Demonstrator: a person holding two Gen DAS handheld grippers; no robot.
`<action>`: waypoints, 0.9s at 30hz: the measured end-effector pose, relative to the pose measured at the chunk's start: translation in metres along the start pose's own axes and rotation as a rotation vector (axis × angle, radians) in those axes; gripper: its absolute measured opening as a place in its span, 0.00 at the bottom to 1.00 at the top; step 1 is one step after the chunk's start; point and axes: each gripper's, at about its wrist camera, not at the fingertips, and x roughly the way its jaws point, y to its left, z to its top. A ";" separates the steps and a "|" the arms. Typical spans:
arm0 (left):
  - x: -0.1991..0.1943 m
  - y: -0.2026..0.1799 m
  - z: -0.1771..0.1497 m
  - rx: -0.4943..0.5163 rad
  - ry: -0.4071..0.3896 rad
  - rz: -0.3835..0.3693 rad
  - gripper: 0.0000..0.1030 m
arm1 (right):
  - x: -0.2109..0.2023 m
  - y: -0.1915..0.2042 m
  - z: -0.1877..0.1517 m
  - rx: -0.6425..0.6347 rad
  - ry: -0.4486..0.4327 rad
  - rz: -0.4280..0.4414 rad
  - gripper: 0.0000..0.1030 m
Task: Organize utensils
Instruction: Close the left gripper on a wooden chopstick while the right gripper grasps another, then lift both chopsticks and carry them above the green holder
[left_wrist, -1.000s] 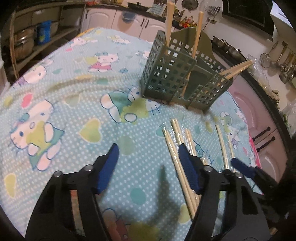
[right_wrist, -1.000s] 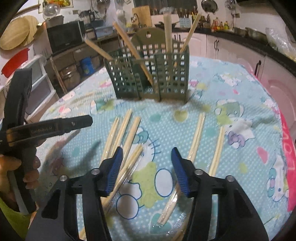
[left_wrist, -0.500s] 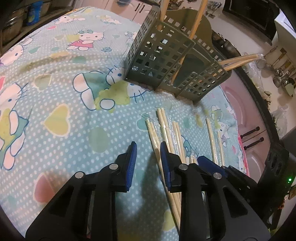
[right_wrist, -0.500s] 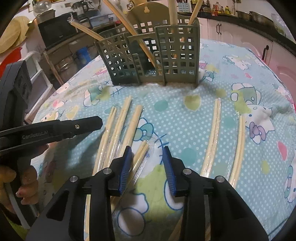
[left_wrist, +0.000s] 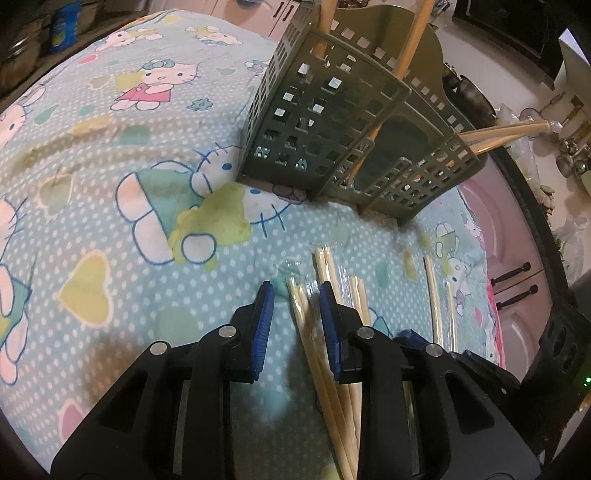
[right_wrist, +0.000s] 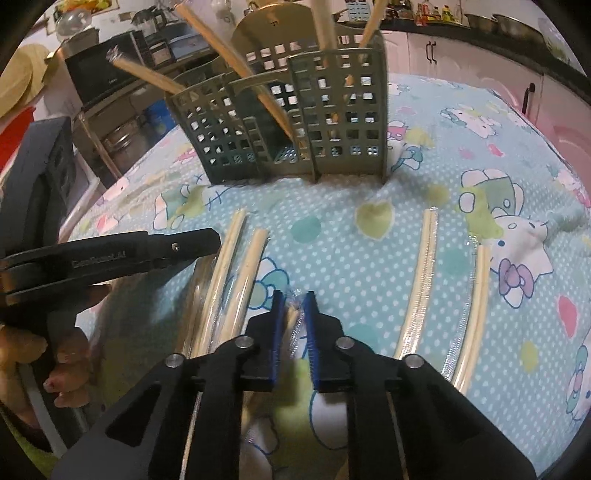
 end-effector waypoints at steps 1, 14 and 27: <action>0.001 0.000 0.002 -0.001 0.000 0.001 0.18 | -0.001 -0.002 0.000 0.010 -0.001 0.006 0.10; -0.009 0.002 0.008 0.005 -0.035 -0.015 0.02 | -0.024 -0.014 0.009 0.045 -0.058 0.037 0.08; -0.084 -0.016 0.018 0.053 -0.213 -0.057 0.01 | -0.080 -0.015 0.030 0.027 -0.196 0.095 0.07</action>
